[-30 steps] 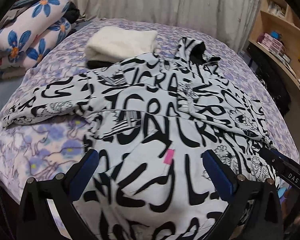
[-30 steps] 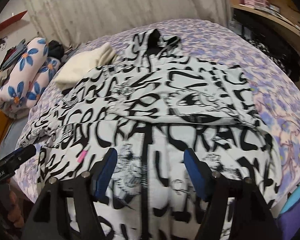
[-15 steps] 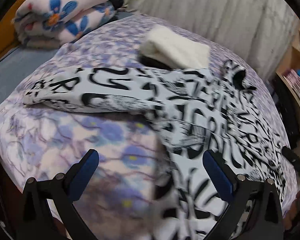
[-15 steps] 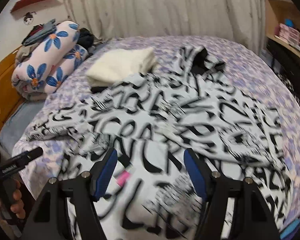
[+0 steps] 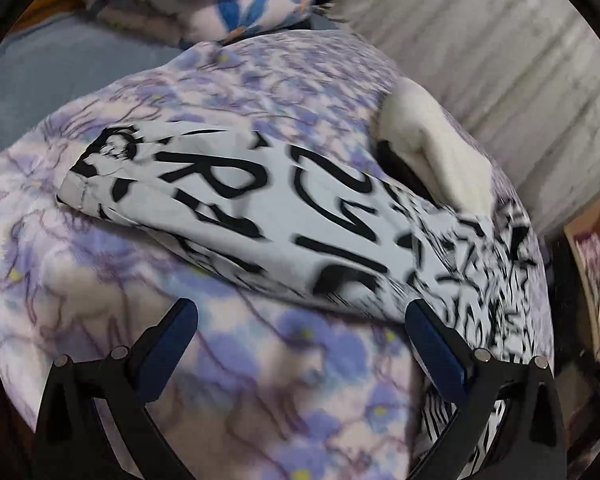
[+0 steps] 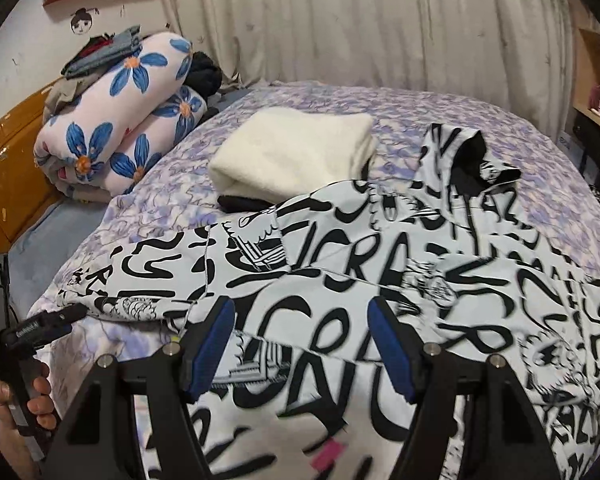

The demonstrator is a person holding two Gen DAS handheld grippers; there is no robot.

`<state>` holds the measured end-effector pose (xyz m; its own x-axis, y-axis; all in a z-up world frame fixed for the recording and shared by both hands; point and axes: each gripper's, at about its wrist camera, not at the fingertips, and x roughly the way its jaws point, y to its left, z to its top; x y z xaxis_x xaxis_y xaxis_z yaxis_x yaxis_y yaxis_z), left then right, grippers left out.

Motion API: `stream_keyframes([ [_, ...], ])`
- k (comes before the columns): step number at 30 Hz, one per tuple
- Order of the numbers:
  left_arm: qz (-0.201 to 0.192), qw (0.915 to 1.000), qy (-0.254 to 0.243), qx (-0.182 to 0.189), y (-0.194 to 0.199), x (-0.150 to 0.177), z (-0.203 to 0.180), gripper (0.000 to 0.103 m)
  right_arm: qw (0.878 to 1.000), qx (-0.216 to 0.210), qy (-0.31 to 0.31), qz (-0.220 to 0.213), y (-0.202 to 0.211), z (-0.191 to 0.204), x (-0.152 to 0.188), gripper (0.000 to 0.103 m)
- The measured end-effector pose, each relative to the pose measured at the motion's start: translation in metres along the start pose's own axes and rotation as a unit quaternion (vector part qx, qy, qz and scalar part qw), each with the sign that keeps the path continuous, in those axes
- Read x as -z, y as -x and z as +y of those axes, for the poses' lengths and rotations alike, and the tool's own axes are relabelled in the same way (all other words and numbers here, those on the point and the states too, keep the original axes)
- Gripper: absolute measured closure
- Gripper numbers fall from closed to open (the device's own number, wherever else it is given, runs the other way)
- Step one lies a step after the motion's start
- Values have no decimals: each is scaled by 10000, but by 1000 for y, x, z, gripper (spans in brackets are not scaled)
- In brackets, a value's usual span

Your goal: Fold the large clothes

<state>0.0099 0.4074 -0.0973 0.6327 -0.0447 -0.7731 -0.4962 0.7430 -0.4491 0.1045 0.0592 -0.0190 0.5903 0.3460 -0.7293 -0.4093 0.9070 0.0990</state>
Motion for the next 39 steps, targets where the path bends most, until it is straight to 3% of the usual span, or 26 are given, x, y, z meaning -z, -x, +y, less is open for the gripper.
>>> stream_keyframes([
  [7,84,9970,756,126,-40,-21,51,0,9991,-142,-8,387,-48,21,-7,35],
  [15,-204,9975,671,-91,-61,-39,47,1,9975,-204,-117,660,-73,19,3,35],
  [16,-305,9966,763,-111,-63,-42,49,9,9972,-221,-149,705,-74,17,4,35],
  [18,-467,9940,931,-344,-63,-48,56,39,9966,-232,-214,758,-75,12,8,35],
  [19,-472,9931,966,-466,-63,-51,58,67,9966,-221,-229,760,-75,10,9,35],
  [20,-489,9921,1012,-564,-62,-52,62,88,9967,-216,-245,750,-73,8,10,35],
  [22,-575,9906,1205,-298,-56,-53,69,96,9967,-217,-261,740,-69,4,13,35],
  [24,-722,9906,1125,-304,-44,-53,64,98,9968,-221,-285,716,-63,-2,14,35],
  [27,-1082,9908,580,-562,-16,-53,31,99,9970,-222,-380,637,-52,-13,15,35],
  [30,-1483,9878,9,-470,20,-52,-16,99,9972,-237,-504,503,-36,-27,16,35],
  [35,-1880,9747,-1195,190,79,-46,-127,99,9975,-73,-640,289,-2,-59,24,35],
  [39,-1680,9605,-2082,770,94,-21,-218,99,9955,189,-928,85,32,-102,33,35],
])
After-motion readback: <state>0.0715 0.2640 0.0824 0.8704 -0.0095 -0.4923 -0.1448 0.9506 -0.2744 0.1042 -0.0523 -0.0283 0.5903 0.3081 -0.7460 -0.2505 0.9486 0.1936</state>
